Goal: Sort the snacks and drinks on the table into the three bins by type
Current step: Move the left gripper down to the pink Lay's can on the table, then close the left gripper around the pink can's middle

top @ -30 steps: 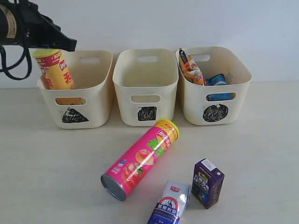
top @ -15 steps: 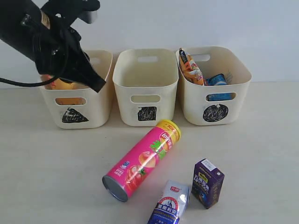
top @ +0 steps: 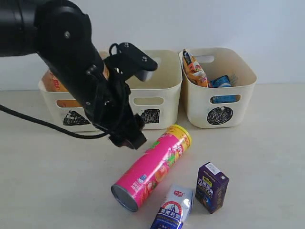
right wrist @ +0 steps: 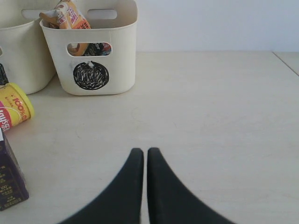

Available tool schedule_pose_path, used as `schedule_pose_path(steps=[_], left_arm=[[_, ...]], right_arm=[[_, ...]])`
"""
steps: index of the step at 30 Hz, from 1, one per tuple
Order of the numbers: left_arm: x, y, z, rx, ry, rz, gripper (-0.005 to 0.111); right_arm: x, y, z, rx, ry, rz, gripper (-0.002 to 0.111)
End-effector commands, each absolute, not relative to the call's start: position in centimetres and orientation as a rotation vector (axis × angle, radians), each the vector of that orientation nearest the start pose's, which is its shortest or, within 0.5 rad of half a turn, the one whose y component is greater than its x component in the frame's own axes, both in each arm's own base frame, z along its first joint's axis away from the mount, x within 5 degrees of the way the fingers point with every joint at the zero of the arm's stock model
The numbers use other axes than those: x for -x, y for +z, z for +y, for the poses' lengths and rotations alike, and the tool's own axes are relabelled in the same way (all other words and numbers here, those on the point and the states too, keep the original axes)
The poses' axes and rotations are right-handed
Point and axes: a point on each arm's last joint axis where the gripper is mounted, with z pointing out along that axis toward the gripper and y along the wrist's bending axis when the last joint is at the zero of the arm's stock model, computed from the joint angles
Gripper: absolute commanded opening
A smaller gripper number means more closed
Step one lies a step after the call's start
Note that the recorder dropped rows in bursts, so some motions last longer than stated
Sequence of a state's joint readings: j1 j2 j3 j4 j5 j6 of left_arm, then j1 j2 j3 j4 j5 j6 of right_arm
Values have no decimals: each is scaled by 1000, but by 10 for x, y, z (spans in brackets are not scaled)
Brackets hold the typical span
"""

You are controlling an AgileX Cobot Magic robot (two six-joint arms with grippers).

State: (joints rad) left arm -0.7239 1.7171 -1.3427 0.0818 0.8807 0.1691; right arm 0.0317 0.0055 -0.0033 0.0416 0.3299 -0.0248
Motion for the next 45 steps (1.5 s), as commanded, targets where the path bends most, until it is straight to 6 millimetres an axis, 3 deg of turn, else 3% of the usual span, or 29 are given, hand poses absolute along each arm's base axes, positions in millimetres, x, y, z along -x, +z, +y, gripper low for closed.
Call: schedule_pose_path(steps=[1, 4, 37, 45], left_arm=[[-276, 247, -249, -1227, -154, 2481, 90], [-279, 237, -254, -1236, -178, 2481, 94], [-307, 150, -284, -1210, -180, 2448, 94], [-311, 138, -284, -1237, -148, 2438, 84]], right_arm=[[-54, 184, 3, 23, 45, 1804, 0], [-54, 184, 3, 23, 45, 1804, 0], [-54, 184, 3, 23, 45, 1804, 0], [-54, 184, 3, 23, 45, 1804, 0]])
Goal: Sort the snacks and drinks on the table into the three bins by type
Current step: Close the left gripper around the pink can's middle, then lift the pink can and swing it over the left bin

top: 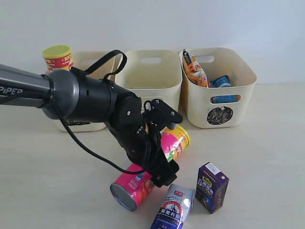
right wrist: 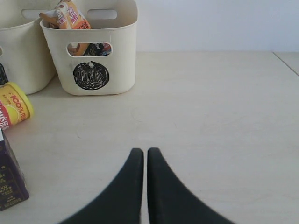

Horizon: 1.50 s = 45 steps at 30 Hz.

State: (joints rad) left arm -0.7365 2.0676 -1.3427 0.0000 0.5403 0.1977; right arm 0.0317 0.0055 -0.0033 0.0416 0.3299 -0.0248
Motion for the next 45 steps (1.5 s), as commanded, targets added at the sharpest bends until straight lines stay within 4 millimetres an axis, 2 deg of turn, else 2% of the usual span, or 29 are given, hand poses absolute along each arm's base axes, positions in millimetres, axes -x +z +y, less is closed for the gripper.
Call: schedule_pose_path(steps=[1, 3, 5, 7, 8, 12, 17, 22, 29, 35, 45], left_arm=[[-311, 137, -284, -1243, -143, 2434, 79], [-312, 137, -284, -1253, -131, 2420, 63], [-313, 137, -284, -1267, -117, 2407, 40], [-313, 138, -283, -1281, -102, 2397, 8], [-313, 139, -283, -1304, -86, 2382, 5], [-312, 151, -281, -1296, -83, 2368, 4], [-310, 180, -278, -1241, -106, 2325, 4], [-303, 220, -272, -1198, -132, 2264, 4], [-296, 283, -257, -1092, -178, 2094, 4], [-307, 320, -234, -956, -177, 1934, 4], [-343, 345, -187, -699, -151, 1798, 4]], right_arm=[[-54, 184, 3, 23, 45, 1804, 0], [-54, 184, 3, 23, 45, 1804, 0], [-54, 184, 3, 23, 45, 1804, 0], [-54, 184, 3, 23, 45, 1804, 0], [-54, 184, 3, 23, 45, 1804, 0], [-54, 184, 3, 23, 45, 1804, 0], [-54, 184, 3, 23, 45, 1804, 0], [-54, 184, 3, 23, 45, 1804, 0], [-54, 184, 3, 23, 45, 1806, 0], [-54, 184, 3, 24, 43, 1809, 0], [-54, 184, 3, 24, 43, 1809, 0]])
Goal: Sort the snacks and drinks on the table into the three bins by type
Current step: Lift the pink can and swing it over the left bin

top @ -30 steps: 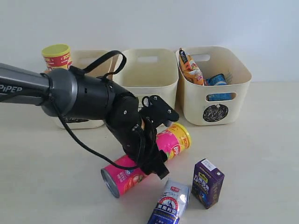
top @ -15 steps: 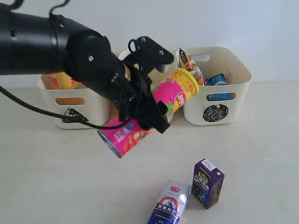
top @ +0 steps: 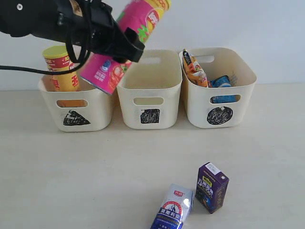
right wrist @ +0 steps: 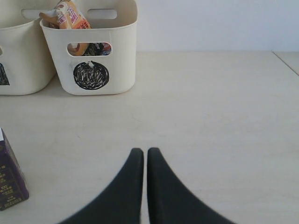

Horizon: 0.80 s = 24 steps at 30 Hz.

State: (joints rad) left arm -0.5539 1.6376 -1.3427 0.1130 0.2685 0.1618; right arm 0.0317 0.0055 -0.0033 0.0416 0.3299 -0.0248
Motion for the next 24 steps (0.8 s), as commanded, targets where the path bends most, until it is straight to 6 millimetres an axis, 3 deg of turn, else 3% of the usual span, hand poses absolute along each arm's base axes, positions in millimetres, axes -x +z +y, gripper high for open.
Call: schedule_pose_path(steps=[1, 7, 14, 24], left_arm=[[-346, 347, -182, -675, -147, 1778, 4], [-369, 346, -157, -539, -139, 1729, 4], [-401, 308, -145, -492, -115, 1747, 4], [-426, 282, -134, -397, -128, 1690, 4]], right_arm=[[-54, 184, 3, 24, 43, 1809, 0], [-54, 184, 3, 24, 43, 1809, 0], [-54, 184, 3, 24, 43, 1809, 0], [-54, 184, 3, 24, 43, 1809, 0]])
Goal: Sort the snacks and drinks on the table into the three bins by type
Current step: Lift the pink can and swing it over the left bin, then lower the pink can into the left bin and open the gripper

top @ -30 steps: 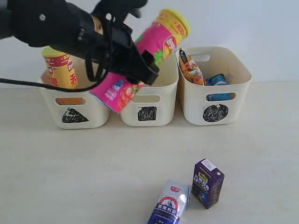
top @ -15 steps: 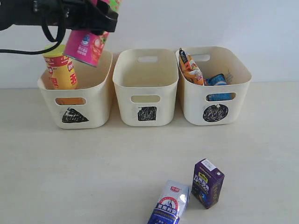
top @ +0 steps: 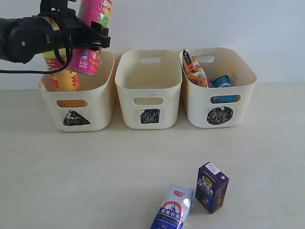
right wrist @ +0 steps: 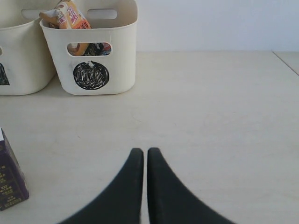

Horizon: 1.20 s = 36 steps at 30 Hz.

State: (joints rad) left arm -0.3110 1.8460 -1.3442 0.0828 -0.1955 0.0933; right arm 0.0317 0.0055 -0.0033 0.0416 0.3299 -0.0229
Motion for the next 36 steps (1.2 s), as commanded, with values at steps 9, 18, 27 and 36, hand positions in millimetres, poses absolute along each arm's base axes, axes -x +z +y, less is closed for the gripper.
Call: schedule_pose_path(steps=[9, 18, 27, 36], left_arm=[[-436, 267, -137, -401, -128, 1707, 25], [-441, 254, -138, -472, -72, 1710, 56], [-441, 254, -138, -472, -72, 1710, 79], [-436, 267, -138, -468, -74, 1701, 74]], right_arm=[[-54, 184, 3, 24, 43, 1809, 0], [-54, 184, 3, 24, 43, 1809, 0], [-54, 184, 3, 24, 43, 1809, 0], [-54, 184, 3, 24, 43, 1809, 0]])
